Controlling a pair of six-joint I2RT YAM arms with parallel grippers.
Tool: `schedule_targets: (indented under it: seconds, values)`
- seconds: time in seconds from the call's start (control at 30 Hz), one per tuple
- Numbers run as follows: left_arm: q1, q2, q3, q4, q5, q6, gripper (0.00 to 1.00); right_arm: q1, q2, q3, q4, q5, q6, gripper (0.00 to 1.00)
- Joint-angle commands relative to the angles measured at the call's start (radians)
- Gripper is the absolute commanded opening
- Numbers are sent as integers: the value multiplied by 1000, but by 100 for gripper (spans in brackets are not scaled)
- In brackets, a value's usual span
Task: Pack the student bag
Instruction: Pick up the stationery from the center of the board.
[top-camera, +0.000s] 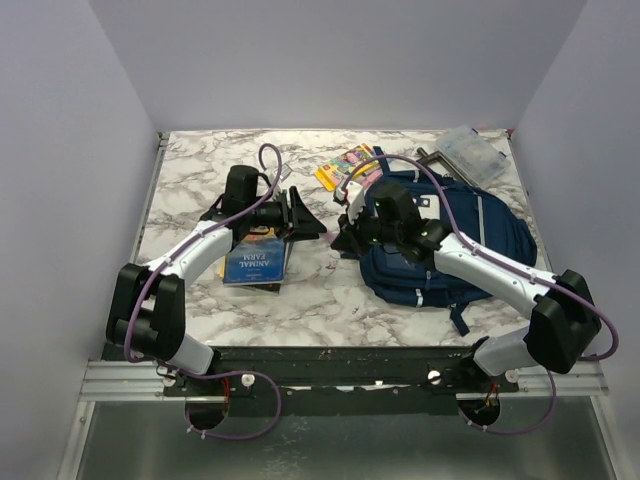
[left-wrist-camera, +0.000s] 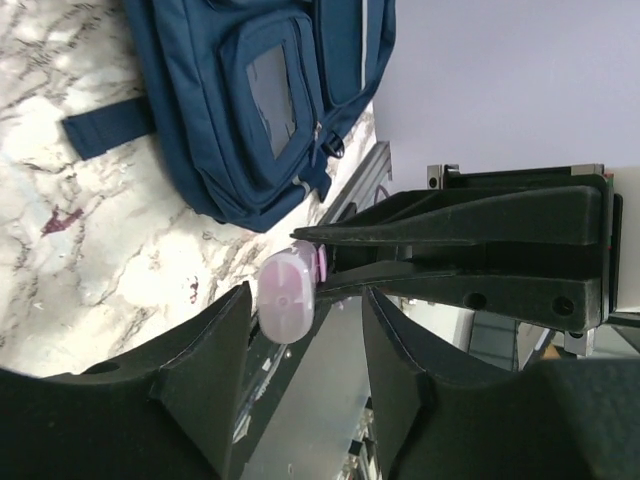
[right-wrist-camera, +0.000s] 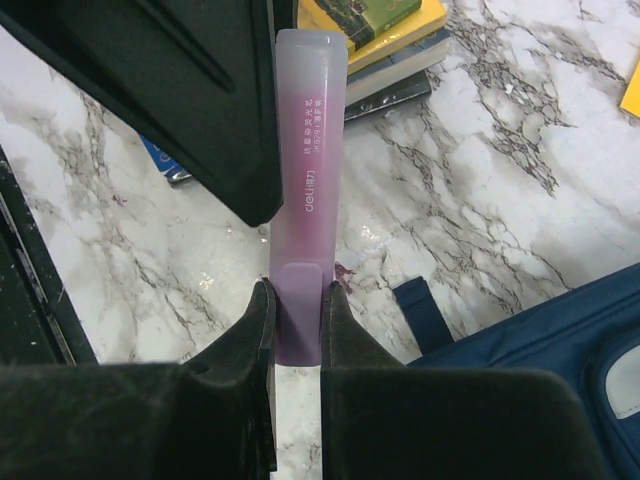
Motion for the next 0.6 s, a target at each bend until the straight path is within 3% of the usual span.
schedule_targets:
  seconds: [0.0, 0.13, 0.23, 0.3, 0.37, 0.57]
  values:
    - [-17, 14, 9, 24, 42, 9, 48, 9, -30, 6, -33, -46, -18, 1]
    - [-18, 13, 19, 23, 43, 10, 42, 27, -38, 13, -58, -49, -33, 1]
    - [-18, 4, 23, 24, 44, 16, 25, 42, -38, 24, -72, -20, -13, 3]
    - [-18, -10, 24, 24, 39, 23, 10, 47, -39, 32, -78, -6, 16, 13]
    - [-10, -35, 24, 24, 30, 30, 0, 47, -45, 37, -82, 12, 57, 19]
    - [26, -154, 23, 24, -26, 47, 0, 47, -61, 53, -98, 183, 327, 61]
